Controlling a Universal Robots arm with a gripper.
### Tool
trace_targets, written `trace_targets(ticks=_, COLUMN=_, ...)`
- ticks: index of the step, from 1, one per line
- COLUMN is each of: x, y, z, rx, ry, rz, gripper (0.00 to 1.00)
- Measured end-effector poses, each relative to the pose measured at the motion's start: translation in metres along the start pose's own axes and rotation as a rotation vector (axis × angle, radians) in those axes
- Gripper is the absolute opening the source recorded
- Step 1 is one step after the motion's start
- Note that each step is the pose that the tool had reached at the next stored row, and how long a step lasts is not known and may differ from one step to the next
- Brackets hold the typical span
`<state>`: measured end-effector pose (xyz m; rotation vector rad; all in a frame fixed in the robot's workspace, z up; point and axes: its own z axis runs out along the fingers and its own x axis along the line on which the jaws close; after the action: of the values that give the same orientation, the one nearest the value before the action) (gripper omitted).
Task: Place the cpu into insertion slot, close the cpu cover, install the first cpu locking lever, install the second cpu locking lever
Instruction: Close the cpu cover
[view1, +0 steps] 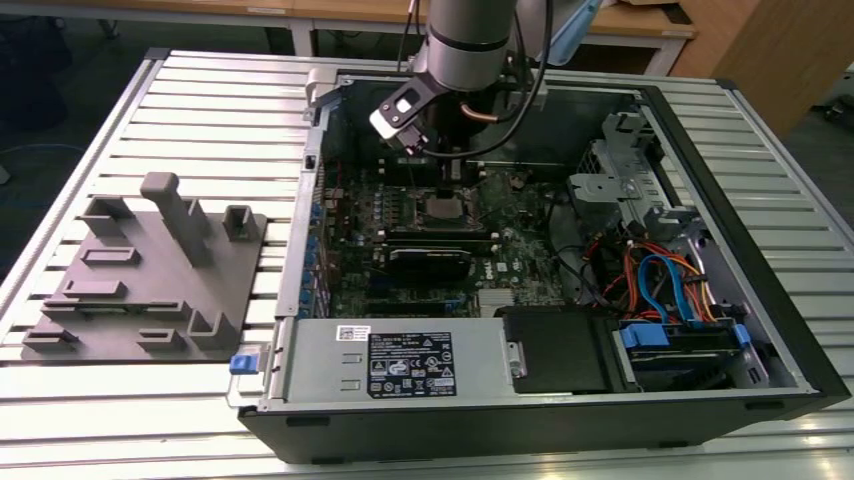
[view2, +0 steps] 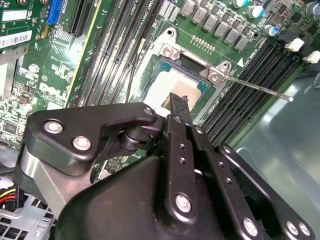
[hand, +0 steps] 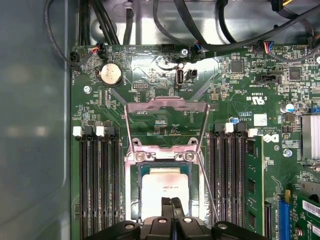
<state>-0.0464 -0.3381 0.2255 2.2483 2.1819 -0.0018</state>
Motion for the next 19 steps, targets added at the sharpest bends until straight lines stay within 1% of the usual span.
trace_targets(ticks=3, x=0.0, y=0.0, z=-0.0012, rx=-0.0001, ry=0.0001, rz=0.0, gripper=0.1)
trace_targets(ticks=10, x=0.0, y=0.0, z=-0.0016, rx=-0.0001, ry=0.0007, rz=0.0, gripper=0.1)
trace_targets(ticks=19, x=-0.0001, y=0.0, z=-0.0069, rx=0.0, ry=0.0007, rz=0.0, gripper=0.1)
